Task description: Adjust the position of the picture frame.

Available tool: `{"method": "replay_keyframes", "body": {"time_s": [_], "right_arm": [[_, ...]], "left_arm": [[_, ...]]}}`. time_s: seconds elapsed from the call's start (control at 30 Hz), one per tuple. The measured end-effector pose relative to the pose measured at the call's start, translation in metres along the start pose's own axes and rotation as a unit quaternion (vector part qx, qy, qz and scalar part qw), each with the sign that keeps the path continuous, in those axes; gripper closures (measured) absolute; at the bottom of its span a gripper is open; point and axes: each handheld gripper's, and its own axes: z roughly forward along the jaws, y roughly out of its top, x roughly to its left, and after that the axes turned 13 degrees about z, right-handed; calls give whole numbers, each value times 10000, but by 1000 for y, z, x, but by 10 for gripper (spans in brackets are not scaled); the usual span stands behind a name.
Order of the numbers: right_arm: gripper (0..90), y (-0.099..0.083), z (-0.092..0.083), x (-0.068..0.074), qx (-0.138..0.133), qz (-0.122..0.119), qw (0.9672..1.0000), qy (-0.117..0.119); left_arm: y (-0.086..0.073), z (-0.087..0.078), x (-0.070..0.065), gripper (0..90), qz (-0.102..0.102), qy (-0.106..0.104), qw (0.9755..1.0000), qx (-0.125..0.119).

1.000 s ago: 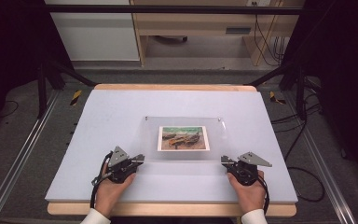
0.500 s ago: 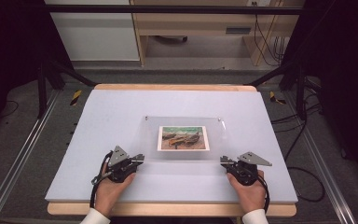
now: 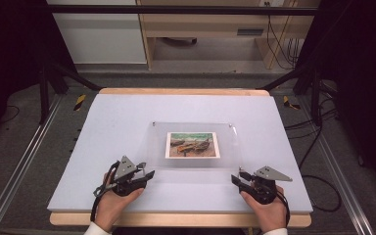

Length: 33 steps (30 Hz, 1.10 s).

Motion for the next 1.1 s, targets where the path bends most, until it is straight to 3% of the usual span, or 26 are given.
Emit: {"method": "replay_keyframes", "body": {"time_s": [0.13, 0.23, 0.47, 0.63, 0.67, 0.73, 0.9, 1.0, 1.1], "right_arm": [[473, -1, -7, -4, 66, 126, 9999, 40], [449, -1, -13, -3, 0, 102, 9999, 33], [396, 3, -32, 0, -256, 102, 9996, 30], [320, 11, -37, -1, -317, 148, 9994, 5], [308, 17, -38, -2, -363, 168, 9992, 11], [296, 25, -39, -2, -401, 160, 9991, 52], [259, 42, -30, 1, -269, 198, 9991, 254], [258, 54, -14, 3, -86, 231, 9993, 292], [255, 58, 1, -1, 85, 352, 9988, 329]], "left_arm": [[-2, -8, 4, 430, -88, -163, 9998, 8], [-3, -13, 4, 408, -129, -156, 9998, -30], [-6, -39, 8, 369, -209, -279, 9988, -330], [-8, -50, 14, 354, -472, -362, 9970, -500], [-5, -56, 20, 350, -720, -434, 9943, -657], [1, -59, 26, 349, -765, -437, 9937, -697], [13, -52, 37, 349, -839, -497, 9932, -631], [25, -36, 43, 350, -753, -441, 9951, -463], [31, -25, 48, 350, -813, -421, 9949, -426]]}}
